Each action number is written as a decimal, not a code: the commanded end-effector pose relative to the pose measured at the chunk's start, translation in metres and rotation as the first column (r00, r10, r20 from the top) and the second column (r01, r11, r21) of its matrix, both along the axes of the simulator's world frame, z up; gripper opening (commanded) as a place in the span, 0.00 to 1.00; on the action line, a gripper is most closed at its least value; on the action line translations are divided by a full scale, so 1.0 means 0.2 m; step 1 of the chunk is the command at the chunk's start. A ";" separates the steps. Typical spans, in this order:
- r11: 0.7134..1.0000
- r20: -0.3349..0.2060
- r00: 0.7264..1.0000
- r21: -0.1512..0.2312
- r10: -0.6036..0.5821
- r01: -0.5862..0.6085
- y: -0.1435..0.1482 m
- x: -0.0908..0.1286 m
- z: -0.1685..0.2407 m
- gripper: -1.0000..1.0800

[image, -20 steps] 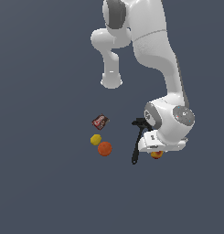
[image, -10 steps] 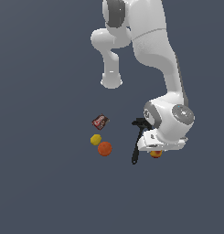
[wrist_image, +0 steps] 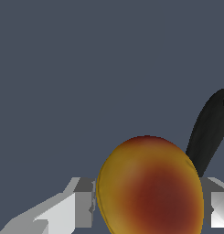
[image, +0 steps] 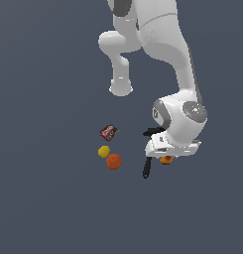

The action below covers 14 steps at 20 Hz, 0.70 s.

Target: Pick up a designated object from a clutter of objects.

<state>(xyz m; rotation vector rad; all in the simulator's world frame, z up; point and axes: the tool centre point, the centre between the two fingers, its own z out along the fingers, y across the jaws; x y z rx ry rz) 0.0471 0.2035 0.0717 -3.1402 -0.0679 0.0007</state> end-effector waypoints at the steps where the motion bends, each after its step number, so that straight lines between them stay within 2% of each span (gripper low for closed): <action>1: 1.000 0.002 1.000 0.000 0.000 0.000 -0.04 -0.03 0.07 0.00; 14: 1.000 0.002 1.000 -0.001 -0.001 0.001 -0.30 -0.28 0.53 0.00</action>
